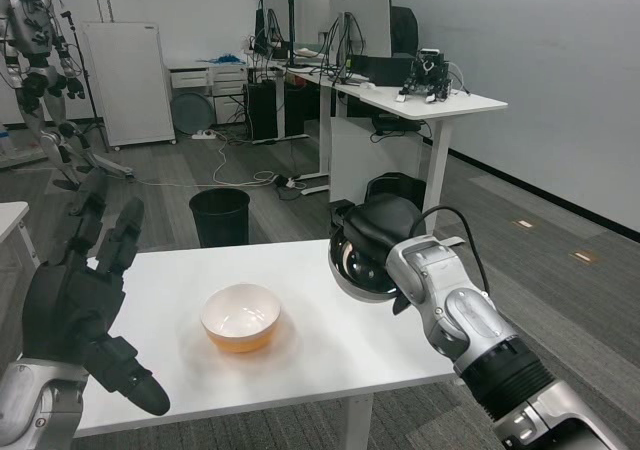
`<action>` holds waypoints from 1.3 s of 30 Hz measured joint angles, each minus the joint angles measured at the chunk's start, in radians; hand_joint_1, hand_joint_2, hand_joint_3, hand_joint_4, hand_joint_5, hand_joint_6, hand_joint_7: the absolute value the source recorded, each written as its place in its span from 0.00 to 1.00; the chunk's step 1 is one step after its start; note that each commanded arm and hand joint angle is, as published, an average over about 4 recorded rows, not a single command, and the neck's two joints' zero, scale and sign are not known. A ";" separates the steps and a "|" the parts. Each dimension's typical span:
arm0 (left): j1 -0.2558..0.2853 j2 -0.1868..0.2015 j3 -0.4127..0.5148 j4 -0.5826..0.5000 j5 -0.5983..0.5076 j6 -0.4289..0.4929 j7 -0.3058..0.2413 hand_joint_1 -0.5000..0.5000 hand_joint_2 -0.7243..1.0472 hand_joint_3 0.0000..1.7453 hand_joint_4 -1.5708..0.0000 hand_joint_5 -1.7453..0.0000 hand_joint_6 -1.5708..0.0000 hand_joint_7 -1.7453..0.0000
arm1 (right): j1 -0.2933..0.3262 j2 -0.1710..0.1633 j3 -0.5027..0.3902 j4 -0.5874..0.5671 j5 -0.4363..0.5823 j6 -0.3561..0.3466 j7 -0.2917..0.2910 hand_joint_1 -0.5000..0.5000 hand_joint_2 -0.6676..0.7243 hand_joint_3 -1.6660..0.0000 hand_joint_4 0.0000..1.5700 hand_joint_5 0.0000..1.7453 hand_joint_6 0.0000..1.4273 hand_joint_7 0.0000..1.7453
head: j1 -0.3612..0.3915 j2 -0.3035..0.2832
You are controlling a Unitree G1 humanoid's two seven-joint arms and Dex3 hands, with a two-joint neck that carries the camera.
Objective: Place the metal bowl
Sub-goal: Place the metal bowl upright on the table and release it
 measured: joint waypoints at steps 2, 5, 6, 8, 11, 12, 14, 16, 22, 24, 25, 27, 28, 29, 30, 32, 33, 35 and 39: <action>0.000 0.000 0.000 0.000 0.000 0.000 0.000 0.00 0.00 0.03 1.00 0.94 1.00 1.00 | 0.000 0.000 0.000 0.000 0.002 0.000 0.000 0.08 0.05 0.10 1.00 0.50 0.92 0.60 | 0.000 0.000; 0.000 0.000 -0.001 0.000 0.000 0.000 0.000 0.00 0.00 0.03 1.00 0.94 1.00 1.00 | 0.000 0.000 0.000 0.001 0.002 0.000 0.000 0.08 0.05 0.10 1.00 0.50 0.93 0.60 | -0.003 -0.002; 0.000 -0.001 -0.001 0.000 0.000 0.000 0.000 0.00 0.00 0.04 1.00 0.94 1.00 1.00 | 0.000 0.000 0.000 0.003 0.002 0.000 0.000 0.08 0.05 0.10 1.00 0.50 0.93 0.60 | -0.005 -0.004; 0.000 -0.001 -0.002 0.000 0.000 -0.001 0.000 0.00 0.00 0.05 1.00 0.94 1.00 1.00 | -0.001 0.000 0.000 0.023 0.003 0.000 -0.001 0.08 0.05 0.10 1.00 0.50 0.92 0.60 | -0.010 -0.006; 0.000 -0.001 -0.003 0.001 0.000 -0.002 0.000 0.00 0.00 0.05 1.00 0.94 1.00 1.00 | -0.003 -0.002 0.003 0.085 0.004 0.000 -0.001 0.08 0.05 0.10 1.00 0.50 0.92 0.60 | -0.016 -0.006; 0.000 -0.001 -0.004 0.001 0.000 -0.003 0.000 0.00 0.00 0.04 1.00 0.94 1.00 1.00 | -0.004 -0.002 0.005 0.102 0.004 0.001 0.001 0.08 0.05 0.10 1.00 0.50 0.92 0.60 | -0.017 -0.007; 0.000 -0.002 -0.007 0.001 0.000 -0.003 0.000 0.00 0.00 0.01 1.00 0.94 1.00 1.00 | -0.009 -0.003 0.011 0.139 0.004 0.001 0.001 0.08 0.05 0.10 1.00 0.50 0.92 0.60 | -0.019 -0.007; 0.000 -0.002 -0.011 0.001 -0.001 -0.004 0.000 0.00 0.00 0.00 1.00 0.94 1.00 1.00 | -0.020 -0.003 0.019 0.190 0.004 0.000 0.000 0.08 0.05 0.10 1.00 0.50 0.92 0.62 | -0.022 -0.008; -0.001 -0.003 -0.015 0.002 0.000 -0.006 0.000 0.00 0.00 0.04 1.00 0.94 1.00 1.00 | -0.066 -0.001 0.036 0.394 0.002 -0.010 -0.022 0.08 0.05 0.10 1.00 0.50 0.88 0.66 | -0.013 -0.013; 0.000 -0.004 -0.014 0.002 0.000 -0.007 0.000 0.00 0.00 0.05 1.00 0.94 1.00 1.00 | -0.071 0.001 0.046 0.451 0.002 -0.014 -0.029 0.08 0.05 0.08 1.00 0.50 0.88 0.68 | -0.010 -0.019; 0.002 -0.004 -0.014 0.002 0.000 -0.007 0.000 0.00 0.00 0.04 1.00 0.94 1.00 1.00 | -0.072 0.002 0.050 0.475 0.002 -0.016 -0.033 0.08 0.05 0.07 1.00 0.50 0.88 0.68 | -0.010 -0.023; 0.008 -0.004 -0.012 0.002 0.000 -0.007 0.000 0.00 0.00 0.04 1.00 0.94 1.00 1.00 | -0.075 0.005 0.058 0.517 0.001 -0.020 -0.039 0.08 0.05 0.05 1.00 0.50 0.87 0.68 | -0.007 -0.030; 0.011 -0.004 -0.011 0.002 0.000 -0.007 0.000 0.00 0.00 0.04 1.00 0.94 1.00 1.00 | -0.077 0.007 0.061 0.534 0.001 -0.024 -0.043 0.08 0.05 0.05 1.00 0.50 0.87 0.68 | -0.006 -0.033; 0.013 -0.005 -0.011 0.001 0.000 -0.007 0.000 0.00 0.00 0.05 1.00 0.94 1.00 1.00 | -0.079 0.009 0.062 0.550 0.001 -0.028 -0.047 0.08 0.05 0.05 1.00 0.51 0.86 0.68 | -0.004 -0.035; 0.014 -0.005 -0.011 0.001 0.000 -0.007 0.000 0.00 0.00 0.04 1.00 0.94 1.00 1.00 | -0.081 0.011 0.062 0.565 0.001 -0.032 -0.049 0.08 0.05 0.05 1.00 0.51 0.85 0.68 | -0.003 -0.037; 0.014 -0.005 -0.011 0.001 0.000 -0.007 0.000 0.00 0.00 0.01 1.00 0.94 1.00 1.00 | -0.084 0.014 0.062 0.585 0.001 -0.038 -0.055 0.08 0.05 0.05 1.00 0.53 0.82 0.69 | -0.003 -0.042; 0.014 -0.005 -0.011 0.001 0.000 -0.007 0.000 0.00 0.00 0.00 1.00 0.94 1.00 1.00 | -0.085 0.015 0.062 0.591 0.001 -0.039 -0.058 0.08 0.05 0.05 1.00 0.53 0.80 0.70 | -0.003 -0.044; 0.014 -0.005 -0.011 0.001 0.000 -0.007 0.000 0.00 0.00 0.01 1.00 0.94 1.00 1.00 | -0.086 0.018 0.062 0.598 0.001 -0.041 -0.068 0.08 0.05 0.05 1.00 0.56 0.78 0.72 | -0.003 -0.050; 0.014 -0.005 -0.011 0.001 0.000 -0.007 0.000 0.00 0.00 0.05 1.00 0.94 1.00 1.00 | -0.086 0.026 0.062 0.606 0.000 -0.048 -0.081 0.08 0.05 0.05 1.00 0.57 0.76 0.75 | -0.004 -0.061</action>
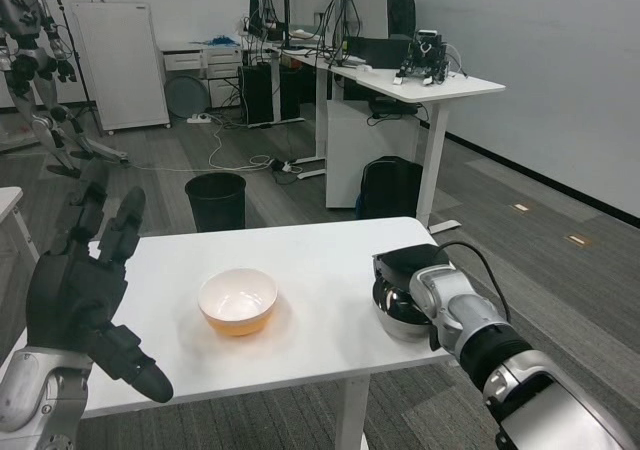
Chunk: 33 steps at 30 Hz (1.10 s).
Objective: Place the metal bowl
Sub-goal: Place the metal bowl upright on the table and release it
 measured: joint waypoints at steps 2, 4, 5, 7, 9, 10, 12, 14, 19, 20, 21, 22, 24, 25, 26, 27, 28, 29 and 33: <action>0.000 0.000 0.000 0.000 0.000 0.000 0.000 0.00 0.00 0.05 1.00 0.94 1.00 1.00 | 0.000 0.003 0.000 0.000 0.000 -0.003 0.000 0.08 0.05 0.05 1.00 0.60 0.72 0.76 | 0.001 -0.008; 0.000 0.000 0.000 0.000 0.000 0.000 0.000 0.00 0.00 0.04 1.00 0.94 1.00 1.00 | 0.001 0.005 0.000 -0.002 0.000 -0.005 0.000 0.08 0.05 0.05 1.00 0.65 0.68 0.77 | 0.001 -0.016; 0.000 0.000 0.000 0.000 0.000 0.000 0.000 0.00 0.00 0.04 1.00 0.94 1.00 1.00 | 0.002 0.005 0.000 -0.003 0.000 -0.005 0.000 0.08 0.05 0.05 1.00 0.69 0.65 0.78 | 0.001 -0.022; 0.000 0.000 0.000 0.000 -0.001 0.000 0.000 0.00 0.00 0.05 1.00 0.94 1.00 1.00 | 0.003 0.007 -0.001 -0.004 0.000 -0.006 0.000 0.08 0.05 0.05 1.00 0.76 0.62 0.80 | 0.003 -0.037; 0.000 0.000 0.000 0.000 -0.001 0.000 0.000 0.00 0.00 0.04 1.00 0.94 1.00 1.00 | 0.003 0.008 -0.002 -0.004 0.001 -0.007 0.000 0.08 0.05 0.05 1.00 0.76 0.60 0.82 | 0.006 -0.046; 0.000 0.000 0.000 0.000 -0.001 0.000 0.000 0.00 0.00 0.04 1.00 0.94 1.00 1.00 | 0.003 0.009 -0.004 -0.005 0.002 -0.008 0.000 0.08 0.05 0.05 1.00 0.75 0.59 0.83 | 0.008 -0.049; 0.000 0.000 0.000 0.000 -0.001 0.000 0.000 0.00 0.00 0.05 1.00 0.94 1.00 1.00 | 0.007 0.009 -0.010 -0.010 0.003 -0.011 0.000 0.08 0.06 0.06 1.00 0.75 0.54 0.84 | 0.010 -0.057; 0.000 0.000 0.000 0.000 -0.001 0.000 0.000 0.00 0.00 0.05 1.00 0.94 1.00 1.00 | 0.013 0.009 -0.018 -0.021 0.003 -0.013 0.000 0.06 0.13 0.23 0.98 0.81 0.51 0.84 | 0.010 -0.061; 0.000 0.000 0.000 0.000 -0.001 0.000 0.000 0.00 0.00 0.01 1.00 0.94 1.00 1.00 | 0.020 0.010 -0.027 -0.038 0.003 -0.017 0.000 0.04 0.44 0.80 0.80 0.89 0.34 0.91 | 0.011 -0.062; 0.000 0.000 0.000 0.000 -0.001 0.000 0.000 0.00 0.00 0.01 1.00 0.94 1.00 1.00 | 0.021 0.010 -0.028 -0.040 0.004 -0.018 0.000 0.04 0.53 0.85 0.76 0.92 0.28 0.92 | 0.011 -0.062; 0.000 0.000 0.000 0.000 -0.001 0.000 0.000 0.00 0.00 0.03 1.00 0.94 1.00 1.00 | 0.021 0.010 -0.030 -0.042 0.004 -0.018 0.000 0.04 0.60 0.88 0.68 0.93 0.24 0.92 | 0.011 -0.063; 0.000 0.000 0.000 0.000 -0.001 0.000 0.000 0.00 0.00 0.01 1.00 0.94 1.00 1.00 | 0.022 0.010 -0.031 -0.043 0.007 -0.018 0.000 0.04 0.68 0.92 0.56 0.93 0.18 0.92 | 0.012 -0.065; 0.000 0.000 0.000 0.000 -0.001 0.000 0.000 0.00 0.00 0.01 1.00 0.94 1.00 1.00 | 0.022 0.011 -0.034 -0.045 0.017 -0.018 0.000 0.04 0.77 0.95 0.31 0.82 0.08 0.91 | 0.012 -0.068; 0.000 0.000 0.000 0.000 -0.001 0.000 0.000 0.00 0.00 0.01 1.00 0.94 1.00 1.00 | 0.022 0.011 -0.035 -0.045 0.021 -0.019 0.000 0.04 0.80 0.95 0.22 0.72 0.05 0.90 | 0.013 -0.069; 0.000 0.000 0.000 0.000 -0.001 0.000 0.000 0.00 0.00 0.03 1.00 0.94 1.00 1.00 | 0.023 0.011 -0.036 -0.045 0.024 -0.019 0.000 0.04 0.82 0.95 0.14 0.54 0.03 0.87 | 0.013 -0.069; 0.000 0.000 0.000 0.000 -0.001 0.000 0.000 0.00 0.00 0.04 1.00 0.94 1.00 1.00 | 0.023 0.011 -0.036 -0.046 0.024 -0.019 0.000 0.04 0.84 0.95 0.06 0.36 0.02 0.84 | 0.013 -0.069; 0.000 0.000 0.000 0.000 -0.001 0.000 0.000 0.00 0.00 0.05 1.00 0.94 1.00 1.00 | 0.024 0.011 -0.036 -0.047 0.025 -0.019 0.000 0.04 0.85 0.95 0.03 0.25 0.01 0.82 | 0.013 -0.069; 0.000 0.000 0.001 0.000 -0.001 0.000 0.000 0.00 0.00 0.05 1.00 0.94 1.00 1.00 | 0.024 0.011 -0.036 -0.049 0.025 -0.020 0.001 0.04 0.86 0.95 0.00 0.11 0.00 0.78 | 0.013 -0.070; 0.000 0.000 0.001 0.000 -0.001 0.000 0.000 0.00 0.00 0.04 1.00 0.94 1.00 1.00 | 0.025 0.013 -0.036 -0.068 0.026 -0.022 0.001 0.04 0.91 0.99 0.00 0.00 0.00 0.53 | 0.012 -0.070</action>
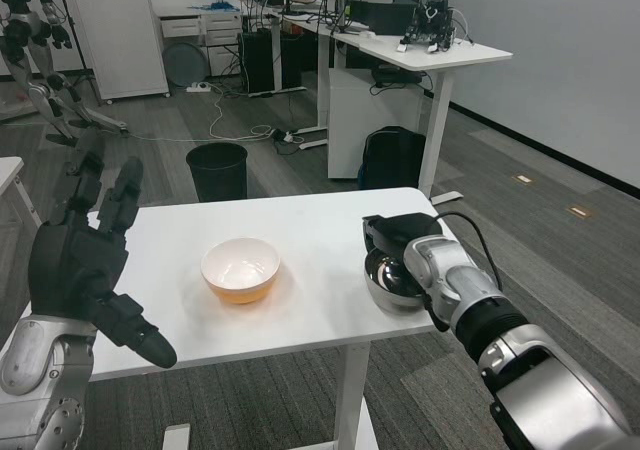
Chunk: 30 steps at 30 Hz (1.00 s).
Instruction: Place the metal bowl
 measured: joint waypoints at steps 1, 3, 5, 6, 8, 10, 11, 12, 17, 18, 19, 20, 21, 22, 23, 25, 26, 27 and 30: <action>0.000 0.000 0.000 0.000 0.000 0.000 0.000 0.00 0.00 0.04 1.00 0.94 1.00 1.00 | 0.000 0.001 0.000 -0.004 0.001 0.000 0.000 0.04 0.93 1.00 0.00 0.00 0.00 0.43 | 0.000 0.000; 0.000 0.000 0.000 0.000 0.000 0.000 0.000 0.00 0.00 0.04 1.00 0.94 1.00 1.00 | 0.000 0.002 0.000 -0.008 0.002 0.000 0.001 0.04 0.95 1.00 0.00 0.00 0.00 0.20 | 0.001 0.001; 0.000 0.000 0.000 0.000 0.000 0.000 0.000 0.00 0.00 0.01 1.00 0.94 1.00 1.00 | 0.000 0.003 -0.001 -0.009 0.005 0.000 0.001 0.04 0.97 1.00 0.00 0.00 0.00 0.04 | 0.001 0.002; 0.000 0.000 0.000 0.000 0.000 0.000 0.000 0.00 0.00 0.01 1.00 0.94 1.00 1.00 | 0.000 0.003 -0.001 -0.010 0.006 0.000 0.001 0.04 0.98 1.00 0.00 0.00 0.00 0.00 | 0.002 0.002; 0.000 0.000 0.001 0.000 0.000 0.000 0.000 0.00 0.00 0.03 1.00 0.94 1.00 1.00 | 0.000 0.004 -0.003 -0.013 0.006 0.000 0.002 0.04 1.00 1.00 0.00 0.00 0.00 0.00 | 0.002 0.002; 0.000 0.000 0.001 0.000 0.000 0.000 0.000 0.00 0.00 0.01 1.00 0.94 1.00 1.00 | 0.000 0.004 -0.005 -0.023 0.006 0.000 0.002 0.04 1.00 1.00 0.00 0.00 0.00 0.00 | 0.002 0.001; 0.000 0.000 0.002 0.000 0.000 0.000 0.000 0.00 0.00 0.01 1.00 0.94 1.00 1.00 | 0.001 0.004 -0.005 -0.031 0.006 0.000 0.002 0.04 1.00 1.00 0.00 0.00 0.00 0.00 | 0.002 0.000; 0.000 0.000 0.002 0.000 0.000 0.000 0.000 0.00 0.00 0.01 1.00 0.94 1.00 1.00 | 0.001 0.004 -0.006 -0.040 0.006 0.000 0.002 0.04 1.00 1.00 0.00 0.00 0.00 0.00 | 0.001 0.000; 0.000 0.000 0.003 0.000 -0.002 0.000 0.000 0.00 0.00 0.04 1.00 0.94 1.00 1.00 | 0.016 0.004 -0.005 -0.117 -0.005 0.006 0.004 0.04 1.00 1.00 0.00 0.00 0.00 0.00 | -0.004 0.001; 0.000 0.000 0.003 0.000 -0.002 0.000 0.000 0.00 0.00 0.05 1.00 0.94 1.00 1.00 | 0.019 0.004 -0.005 -0.135 -0.006 0.008 0.005 0.04 1.00 1.00 0.00 0.00 0.00 0.00 | -0.004 0.001; 0.000 0.001 0.003 0.001 -0.002 -0.001 0.000 0.00 0.00 0.04 1.00 0.94 1.00 1.00 | 0.025 0.003 -0.006 -0.164 -0.007 0.015 0.006 0.04 1.00 1.00 0.00 0.00 0.00 0.00 | -0.004 0.002; 0.000 0.001 0.003 0.001 -0.003 -0.001 0.000 0.00 0.00 0.03 1.00 0.94 1.00 1.00 | 0.030 0.002 -0.007 -0.196 -0.007 0.022 0.007 0.04 1.00 1.00 0.00 0.00 0.00 0.00 | -0.004 0.002; -0.001 0.001 0.003 0.001 -0.003 -0.001 0.000 0.00 0.00 0.01 1.00 0.94 1.00 1.00 | 0.038 0.001 -0.012 -0.233 -0.007 0.028 0.008 0.04 1.00 1.00 0.00 0.00 0.00 0.00 | -0.005 0.002; -0.001 0.001 0.002 0.001 -0.003 -0.001 0.000 0.00 0.00 0.01 1.00 0.94 1.00 1.00 | 0.050 -0.001 -0.023 -0.291 -0.008 0.039 0.010 0.04 1.00 1.00 0.00 0.00 0.00 0.00 | -0.005 0.001; -0.001 0.001 0.002 0.001 -0.003 -0.001 0.000 0.00 0.00 0.01 1.00 0.94 1.00 1.00 | 0.062 -0.004 -0.036 -0.348 -0.007 0.046 0.011 0.04 1.00 1.00 0.00 0.00 0.00 0.00 | -0.006 0.001; -0.002 0.002 0.002 0.001 -0.003 -0.001 0.000 0.00 0.00 0.04 1.00 0.94 1.00 1.00 | 0.084 -0.012 -0.070 -0.468 -0.006 0.065 0.013 0.04 1.00 1.00 0.00 0.00 0.00 0.00 | -0.008 0.001; -0.002 0.002 0.002 0.001 -0.003 -0.001 0.000 0.00 0.00 0.04 1.00 0.94 1.00 1.00 | 0.091 -0.016 -0.085 -0.513 -0.005 0.072 0.014 0.04 1.00 1.00 0.00 0.00 0.00 0.00 | -0.009 0.002; -0.002 0.003 0.003 0.001 -0.003 -0.001 0.000 0.00 0.00 0.05 1.00 0.94 1.00 1.00 | 0.097 -0.020 -0.098 -0.547 -0.005 0.077 0.014 0.04 1.00 1.00 0.00 0.00 0.00 0.00 | -0.010 0.002; -0.003 0.004 0.003 0.001 -0.004 -0.002 0.000 0.00 0.00 0.05 1.00 0.94 1.00 1.00 | 0.131 -0.024 -0.146 -0.642 0.035 0.083 0.013 0.04 1.00 1.00 0.00 0.00 0.00 0.00 | -0.014 0.006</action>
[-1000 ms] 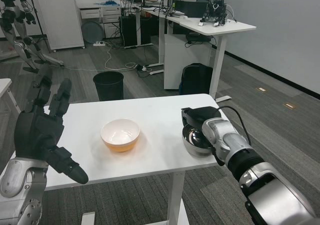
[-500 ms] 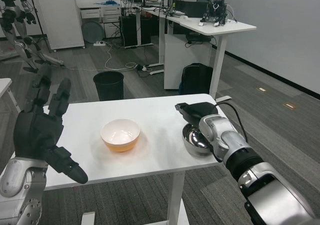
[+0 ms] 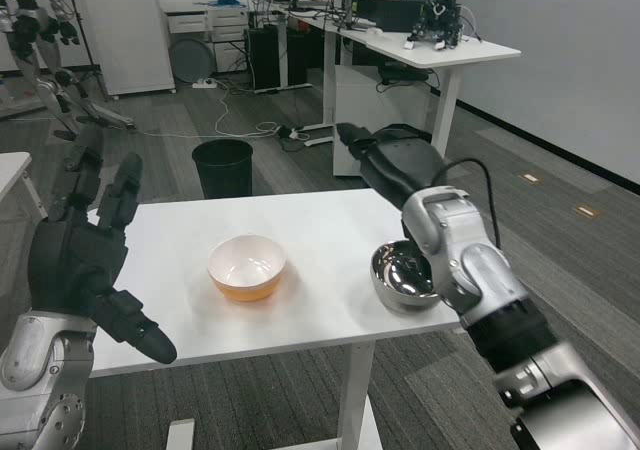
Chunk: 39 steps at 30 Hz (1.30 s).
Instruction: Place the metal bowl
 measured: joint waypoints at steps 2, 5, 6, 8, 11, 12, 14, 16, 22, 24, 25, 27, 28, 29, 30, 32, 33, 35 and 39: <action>-0.001 0.000 0.000 0.000 0.000 0.000 0.000 0.00 0.00 0.05 1.00 0.94 1.00 1.00 | 0.027 -0.002 -0.042 -0.052 0.063 0.000 -0.007 0.04 1.00 1.00 0.00 0.00 0.00 0.00 | -0.003 0.005; -0.001 0.001 0.001 0.001 -0.001 0.000 0.000 0.00 0.00 0.05 1.00 0.94 1.00 1.00 | 0.066 -0.005 -0.110 -0.092 0.203 -0.009 -0.043 0.04 1.00 1.00 0.00 0.00 0.00 0.00 | -0.008 0.011; -0.001 0.001 0.001 0.001 -0.001 0.000 0.000 0.00 0.00 0.05 1.00 0.94 1.00 1.00 | 0.078 -0.007 -0.130 -0.097 0.254 -0.016 -0.058 0.04 1.00 1.00 0.00 0.00 0.00 0.00 | -0.011 0.013; -0.001 0.001 0.001 0.001 -0.001 0.000 0.000 0.00 0.00 0.04 1.00 0.94 1.00 1.00 | 0.097 -0.012 -0.155 -0.097 0.361 -0.039 -0.082 0.04 1.00 1.00 0.00 0.00 0.00 0.00 | -0.015 0.017; -0.001 0.001 0.000 0.001 -0.001 0.000 0.000 0.00 0.00 0.01 1.00 0.94 1.00 1.00 | 0.135 -0.020 -0.176 -0.078 0.593 -0.122 -0.123 0.04 1.00 1.00 0.00 0.00 0.00 0.00 | -0.023 0.022; -0.001 0.001 0.000 0.001 -0.001 0.000 0.000 0.00 0.00 0.03 1.00 0.94 1.00 1.00 | 0.149 -0.023 -0.178 -0.063 0.681 -0.164 -0.137 0.04 1.00 1.00 0.00 0.00 0.00 0.00 | -0.025 0.024; -0.001 0.001 0.000 0.001 -0.001 0.000 0.000 0.00 0.00 0.03 1.00 0.94 1.00 1.00 | 0.169 -0.029 -0.181 -0.030 0.829 -0.243 -0.157 0.04 1.00 1.00 0.00 0.00 0.00 0.00 | -0.028 0.030; -0.001 0.001 0.000 0.001 -0.001 -0.001 0.000 0.00 0.00 0.01 1.00 0.94 1.00 1.00 | 0.189 -0.033 -0.189 0.001 0.942 -0.311 -0.169 0.04 1.00 1.00 0.00 0.00 0.00 0.00 | -0.028 0.038; -0.001 -0.001 0.004 -0.001 -0.001 -0.002 0.000 0.00 0.00 0.03 1.00 0.94 1.00 1.00 | 0.261 -0.032 -0.238 0.038 1.153 -0.466 -0.162 0.04 1.00 1.00 0.00 0.00 0.00 0.00 | -0.033 0.068; -0.001 -0.001 0.005 -0.003 -0.001 -0.003 0.000 0.00 0.00 0.05 1.00 0.94 1.00 1.00 | 0.278 -0.027 -0.241 0.033 1.190 -0.501 -0.160 0.04 1.00 1.00 0.00 0.00 0.00 0.00 | -0.035 0.077; -0.001 -0.001 0.005 -0.005 -0.001 -0.003 0.000 0.00 0.00 0.05 1.00 0.94 1.00 1.00 | 0.284 -0.022 -0.241 0.027 1.207 -0.520 -0.162 0.04 1.00 1.00 0.00 0.00 0.00 0.00 | -0.037 0.082; -0.001 -0.001 0.005 -0.013 -0.001 -0.003 0.000 0.00 0.00 0.05 1.00 0.94 1.00 1.00 | 0.295 -0.011 -0.238 0.011 1.240 -0.569 -0.171 0.04 1.00 1.00 0.00 0.00 0.00 0.00 | -0.040 0.090; -0.001 -0.001 0.005 -0.020 -0.001 -0.003 0.000 0.00 0.00 0.04 1.00 0.94 1.00 1.00 | 0.298 -0.006 -0.235 0.002 1.249 -0.591 -0.177 0.04 1.00 1.00 0.00 0.00 0.00 0.00 | -0.042 0.094; -0.001 -0.001 0.005 -0.029 0.000 -0.002 0.000 0.00 0.00 0.03 1.00 0.94 1.00 1.00 | 0.300 -0.003 -0.233 -0.008 1.255 -0.609 -0.184 0.04 1.00 1.00 0.00 0.00 0.00 0.00 | -0.043 0.099; -0.001 -0.001 0.006 -0.039 0.002 -0.002 0.000 0.00 0.00 0.03 1.00 0.94 1.00 1.00 | 0.300 -0.001 -0.229 -0.017 1.257 -0.620 -0.189 0.04 1.00 1.00 0.00 0.00 0.00 0.00 | -0.044 0.104; -0.001 0.001 0.007 -0.066 0.006 0.000 0.000 0.00 0.00 0.03 1.00 0.94 1.00 1.00 | 0.301 0.000 -0.218 -0.030 1.258 -0.627 -0.195 0.04 1.00 1.00 0.00 0.00 0.00 0.00 | -0.041 0.112; -0.002 0.003 0.007 -0.078 0.007 0.001 0.000 0.00 0.00 0.04 1.00 0.94 1.00 1.00 | 0.301 0.000 -0.212 -0.033 1.258 -0.629 -0.196 0.04 1.00 1.00 0.00 0.00 0.00 0.00 | -0.039 0.115; -0.004 0.007 0.009 -0.100 0.010 0.003 0.000 0.00 0.00 0.05 1.00 0.94 1.00 1.00 | 0.301 0.000 -0.203 -0.035 1.258 -0.632 -0.199 0.04 1.00 1.00 0.00 0.00 0.00 0.00 | -0.037 0.121; -0.007 0.012 0.013 -0.127 0.018 0.007 0.000 0.00 0.00 0.05 1.00 0.94 1.00 1.00 | 0.301 0.000 -0.187 -0.036 1.258 -0.638 -0.202 0.04 1.00 1.00 0.00 0.00 0.00 0.00 | -0.035 0.136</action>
